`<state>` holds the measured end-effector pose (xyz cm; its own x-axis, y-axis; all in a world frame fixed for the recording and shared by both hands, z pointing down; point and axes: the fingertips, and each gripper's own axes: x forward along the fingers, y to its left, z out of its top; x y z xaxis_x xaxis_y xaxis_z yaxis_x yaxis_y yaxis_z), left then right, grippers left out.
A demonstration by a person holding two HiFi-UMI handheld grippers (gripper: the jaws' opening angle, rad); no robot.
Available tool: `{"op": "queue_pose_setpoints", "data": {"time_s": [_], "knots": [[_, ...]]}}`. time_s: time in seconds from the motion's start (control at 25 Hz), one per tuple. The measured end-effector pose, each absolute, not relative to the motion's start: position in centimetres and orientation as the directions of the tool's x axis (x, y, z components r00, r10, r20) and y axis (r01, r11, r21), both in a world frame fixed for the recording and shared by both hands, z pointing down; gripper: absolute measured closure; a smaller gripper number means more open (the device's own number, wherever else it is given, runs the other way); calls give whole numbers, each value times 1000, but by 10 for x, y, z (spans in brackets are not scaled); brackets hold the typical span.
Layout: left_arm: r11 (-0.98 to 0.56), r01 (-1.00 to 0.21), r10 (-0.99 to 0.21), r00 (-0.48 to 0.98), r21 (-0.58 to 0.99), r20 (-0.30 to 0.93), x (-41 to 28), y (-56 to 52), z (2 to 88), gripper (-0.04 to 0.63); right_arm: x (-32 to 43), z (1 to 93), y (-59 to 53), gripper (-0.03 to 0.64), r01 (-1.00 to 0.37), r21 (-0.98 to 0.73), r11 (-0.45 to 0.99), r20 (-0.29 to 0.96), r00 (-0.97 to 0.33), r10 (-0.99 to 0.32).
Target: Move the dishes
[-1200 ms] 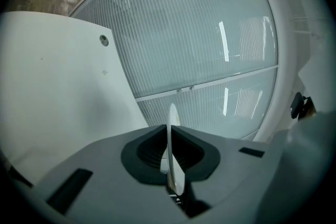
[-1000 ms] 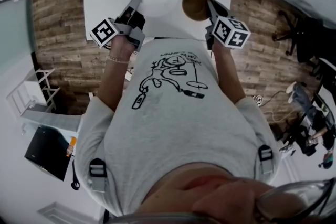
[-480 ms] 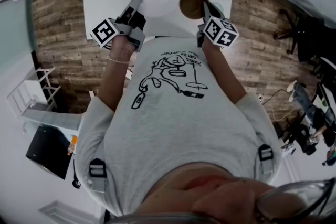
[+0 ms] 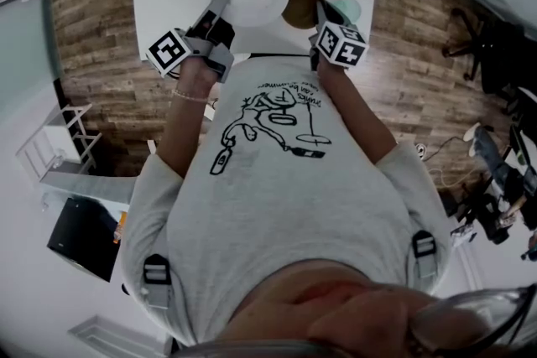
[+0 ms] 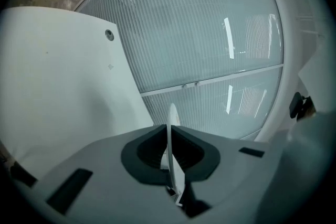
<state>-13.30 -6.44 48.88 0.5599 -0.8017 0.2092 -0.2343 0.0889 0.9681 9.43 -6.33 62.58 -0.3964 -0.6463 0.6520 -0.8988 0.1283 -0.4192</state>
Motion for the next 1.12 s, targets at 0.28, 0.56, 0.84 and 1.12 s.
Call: {"op": "queue_pose_setpoints", "data": {"time_s": [0.28,0.56,0.84,1.12], "knots": [[103,-239,-789,571,966,226,-135,-59,495,577,86,655,-55,574,-917,-374,137,678,-371,-634],[119,-237,-780,578,964,239,-138,-52,499,577,82,681,-54,574,-937,-319,146,686,-334,-647],[114,-233,-778,584,966,232,-138,-48,498,577,85,702,-55,574,-951,-265,161,685,-303,-662],[110,-231,-782,580,967,228,-139,-41,494,577,93,719,-53,574,-962,-233,143,702,-268,-659]]}}
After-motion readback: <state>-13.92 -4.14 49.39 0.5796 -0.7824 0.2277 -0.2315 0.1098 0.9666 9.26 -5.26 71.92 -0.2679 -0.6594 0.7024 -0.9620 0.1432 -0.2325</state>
